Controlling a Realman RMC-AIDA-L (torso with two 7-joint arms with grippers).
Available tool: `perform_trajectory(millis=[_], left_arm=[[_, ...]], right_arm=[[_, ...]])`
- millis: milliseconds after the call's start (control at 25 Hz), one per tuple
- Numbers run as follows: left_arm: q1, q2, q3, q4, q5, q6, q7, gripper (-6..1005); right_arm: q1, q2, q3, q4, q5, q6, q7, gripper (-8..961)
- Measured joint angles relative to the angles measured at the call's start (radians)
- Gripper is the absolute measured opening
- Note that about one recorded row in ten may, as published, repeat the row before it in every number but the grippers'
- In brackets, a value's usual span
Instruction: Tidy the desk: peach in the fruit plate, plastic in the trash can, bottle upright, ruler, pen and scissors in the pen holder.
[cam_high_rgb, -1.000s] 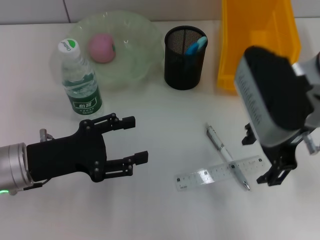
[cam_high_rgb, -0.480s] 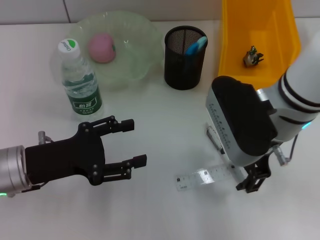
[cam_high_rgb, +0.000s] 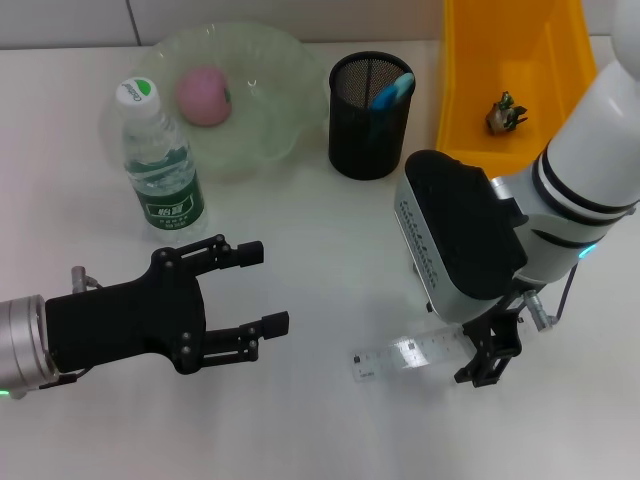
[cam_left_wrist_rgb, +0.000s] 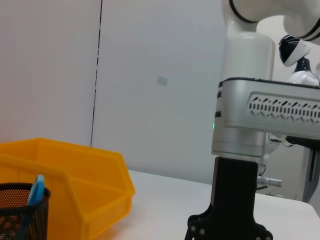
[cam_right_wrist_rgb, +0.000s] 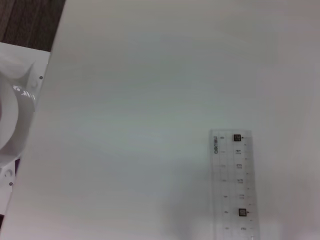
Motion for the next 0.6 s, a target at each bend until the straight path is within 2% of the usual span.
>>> perform_trajectory(millis=[600], left_arm=[[0.000,-0.002,0.000,-0.001,0.000,0.000,0.000,802]], right_arm=[[0.011,0.000,-0.023,0.028,-0.011,0.021,0.028,838]])
